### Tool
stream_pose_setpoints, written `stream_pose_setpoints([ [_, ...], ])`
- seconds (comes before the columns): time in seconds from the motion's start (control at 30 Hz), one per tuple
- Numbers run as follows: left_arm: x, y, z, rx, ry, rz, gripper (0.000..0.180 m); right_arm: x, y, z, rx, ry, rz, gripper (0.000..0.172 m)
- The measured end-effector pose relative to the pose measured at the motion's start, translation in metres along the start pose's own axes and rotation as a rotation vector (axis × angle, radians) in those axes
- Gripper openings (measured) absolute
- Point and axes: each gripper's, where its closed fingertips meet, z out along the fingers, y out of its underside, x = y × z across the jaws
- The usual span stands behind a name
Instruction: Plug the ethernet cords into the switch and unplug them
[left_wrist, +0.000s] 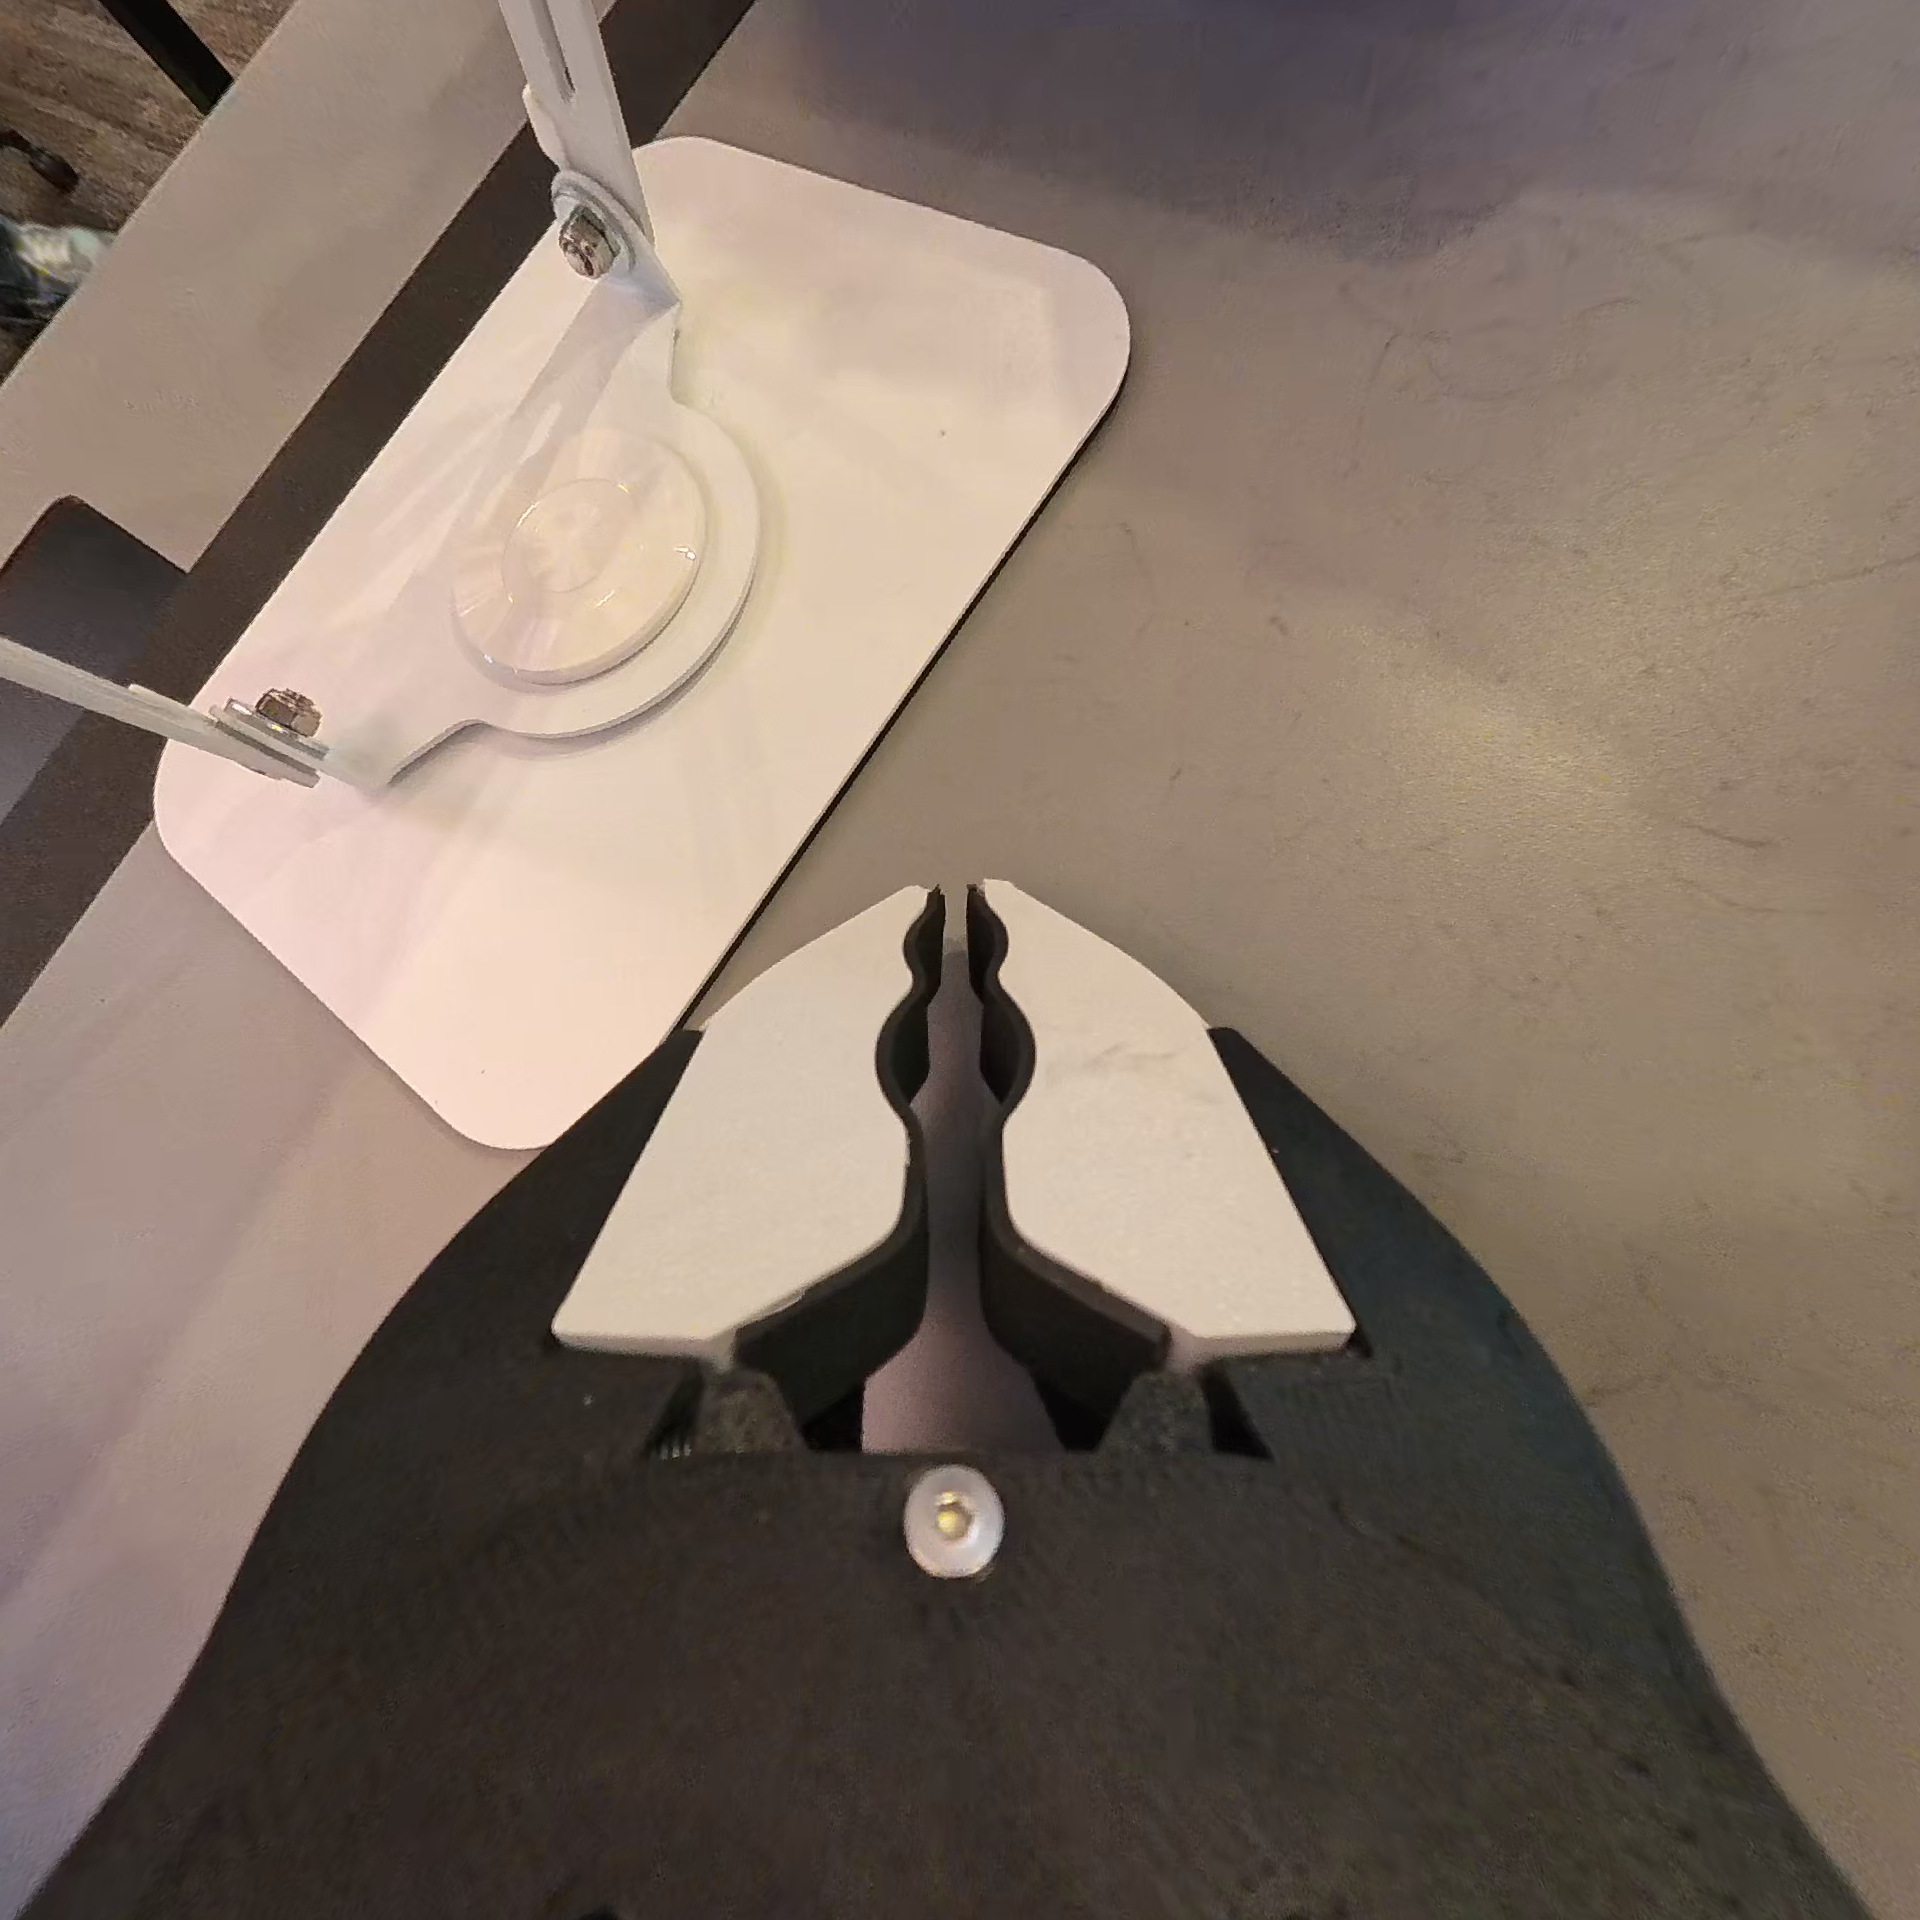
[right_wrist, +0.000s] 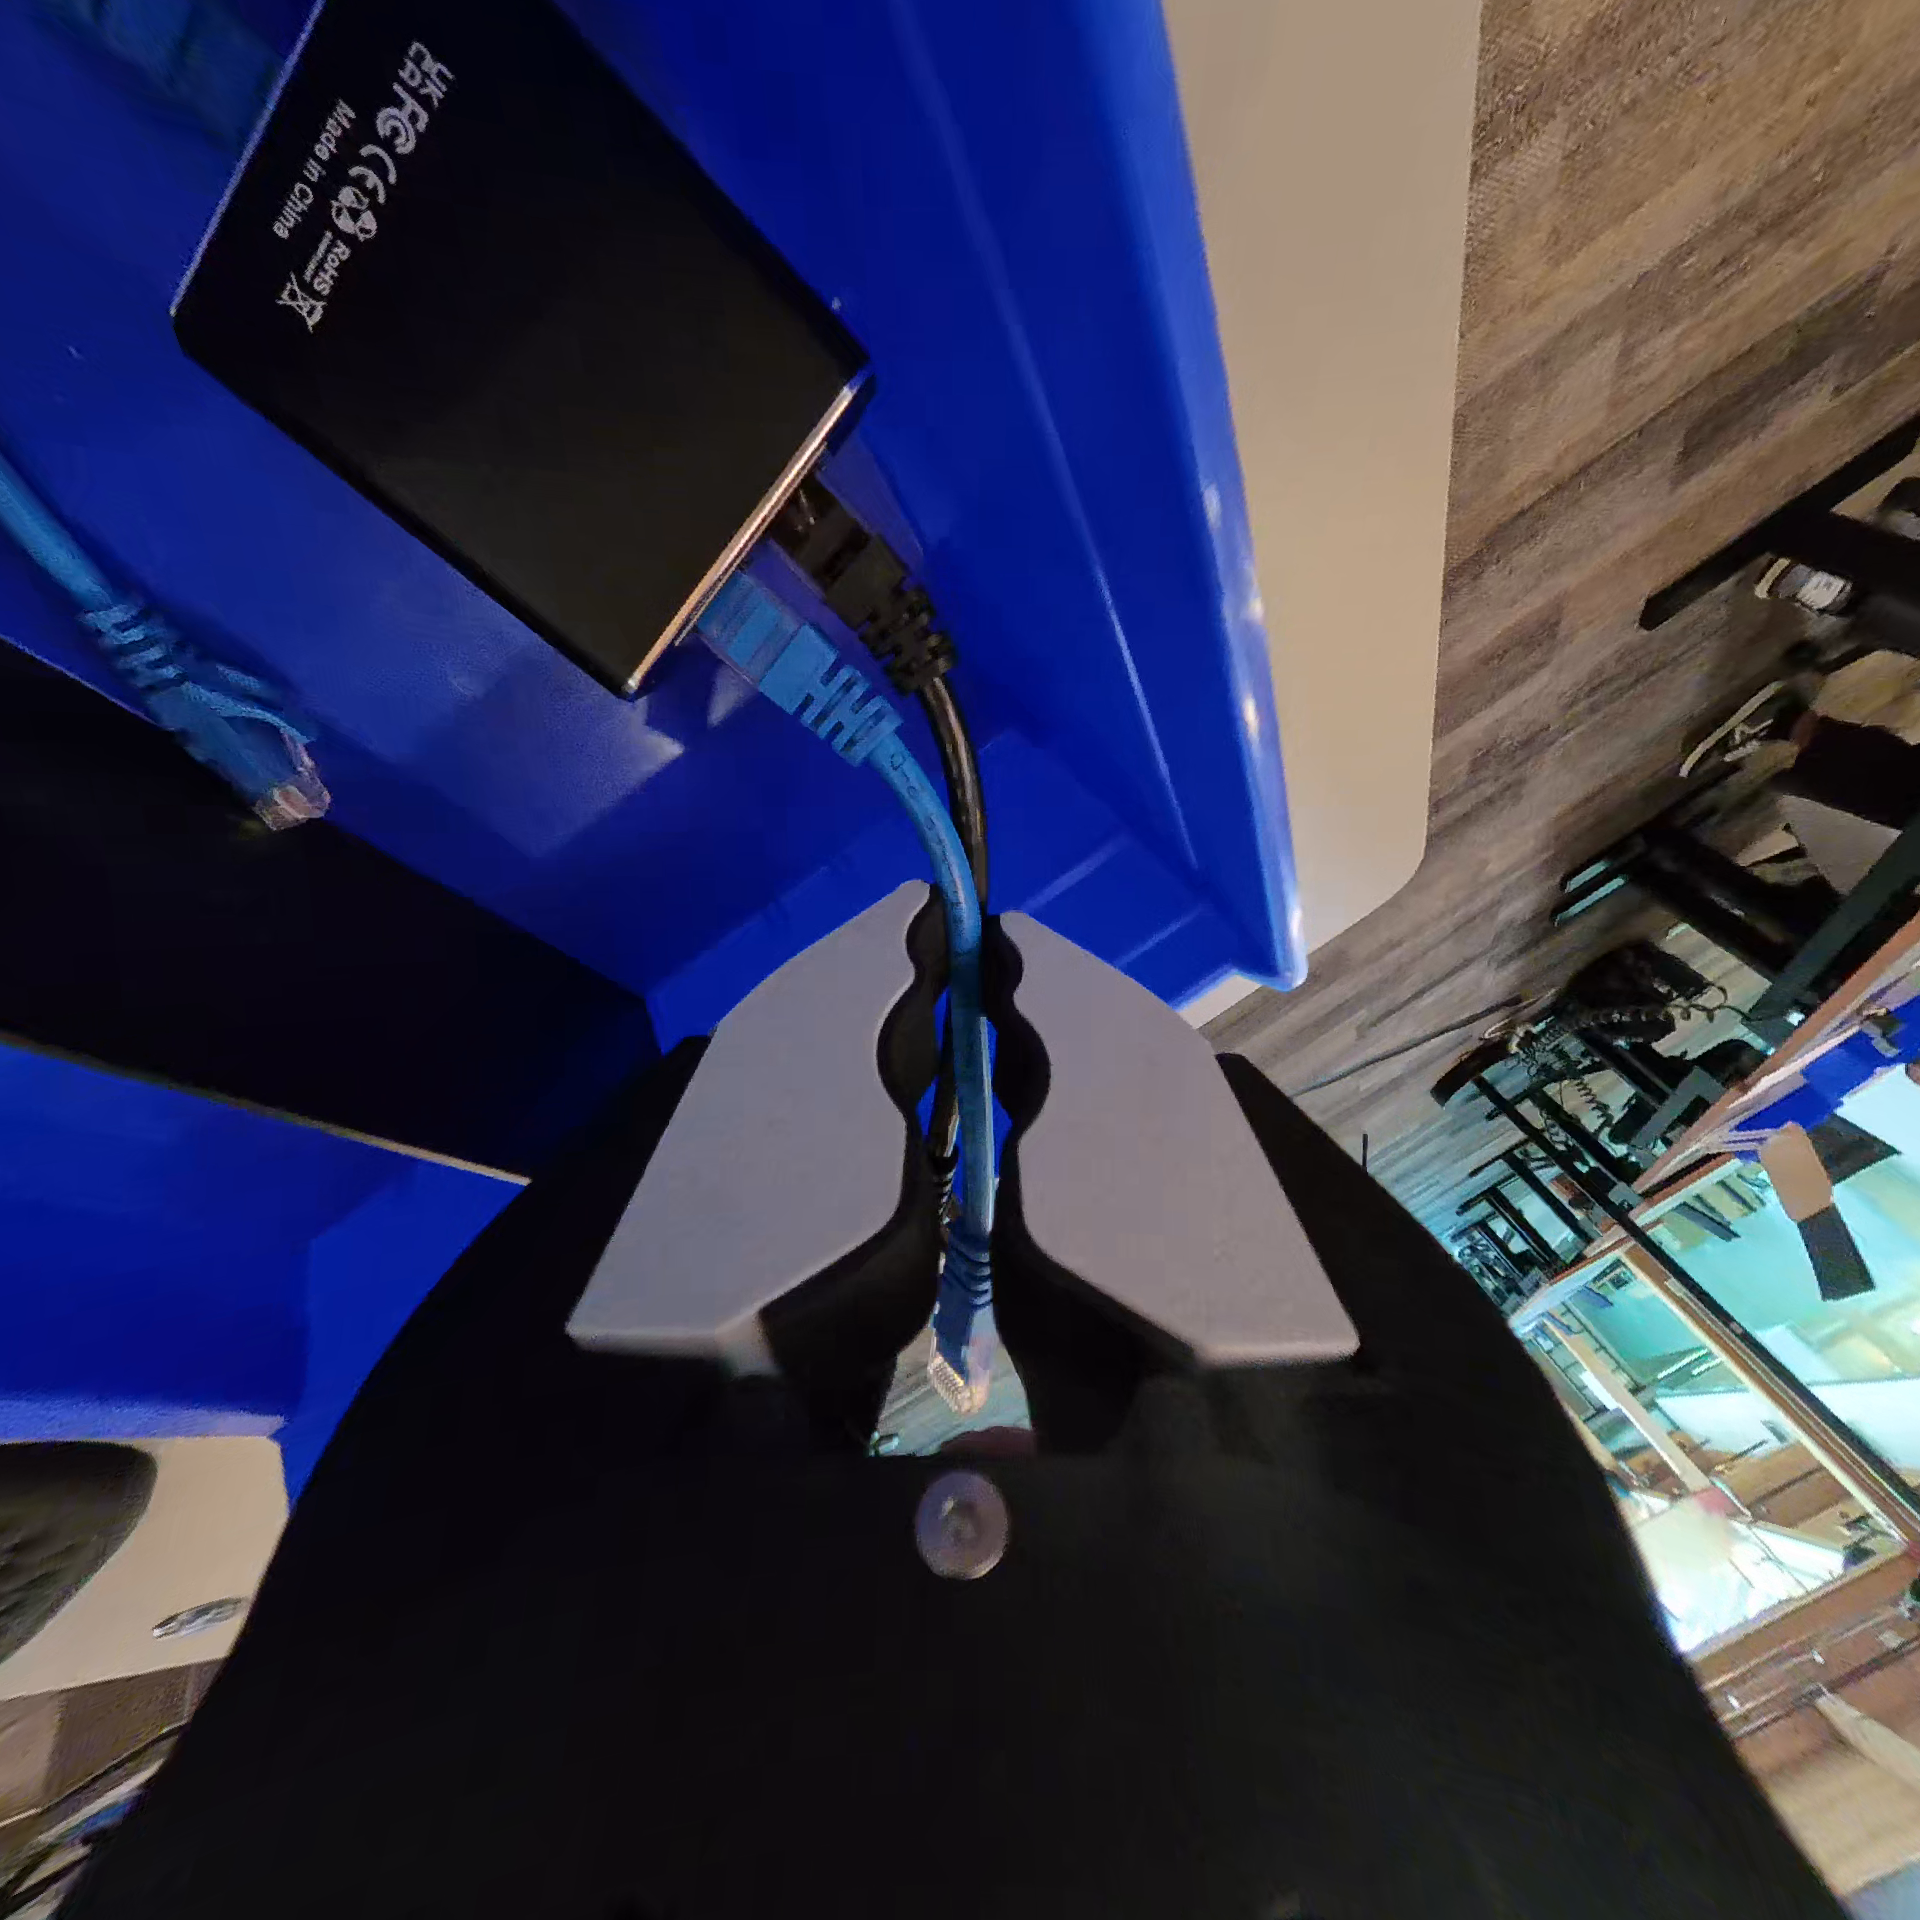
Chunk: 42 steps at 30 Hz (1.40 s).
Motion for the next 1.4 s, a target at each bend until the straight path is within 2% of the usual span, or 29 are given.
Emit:
stream_pose_setpoints([
  [0.2, 0.000, 0.000, 0.000, 0.002, 0.004, -0.001, 0.004, -0.011, -0.004, 0.012, -0.054, -0.085, 0.098, 0.006],
  [0.43, 0.000, -0.001, -0.001, 0.005, 0.004, -0.003, 0.004, -0.032, -0.015, 0.038, 0.015, -0.247, 0.311, 0.006],
  [0.57, 0.001, -0.001, -0.001, 0.004, 0.004, -0.001, 0.004, -0.030, -0.020, 0.037, 0.067, -0.294, 0.419, 0.006],
  [0.8, 0.001, -0.001, -0.001, 0.005, 0.004, -0.001, 0.004, -0.029, -0.019, 0.037, -0.022, -0.101, 0.307, 0.006],
  [1.0, 0.001, -0.001, -0.001, 0.003, -0.003, 0.003, 0.004, -0.041, -0.049, 0.038, 0.031, -0.163, 0.406, 0.007],
  [1.07, 0.000, -0.001, -0.001, 0.007, 0.001, -0.002, 0.004, -0.042, -0.048, 0.046, -0.026, -0.083, 0.346, 0.007],
  [1.27, 0.000, -0.002, -0.003, 0.019, 0.003, -0.008, 0.004, -0.028, -0.032, 0.060, -0.077, -0.006, 0.250, 0.007],
  [1.4, 0.000, -0.002, -0.003, 0.021, 0.004, -0.007, 0.005, -0.025, -0.025, 0.063, -0.054, 0.011, 0.133, 0.007],
])
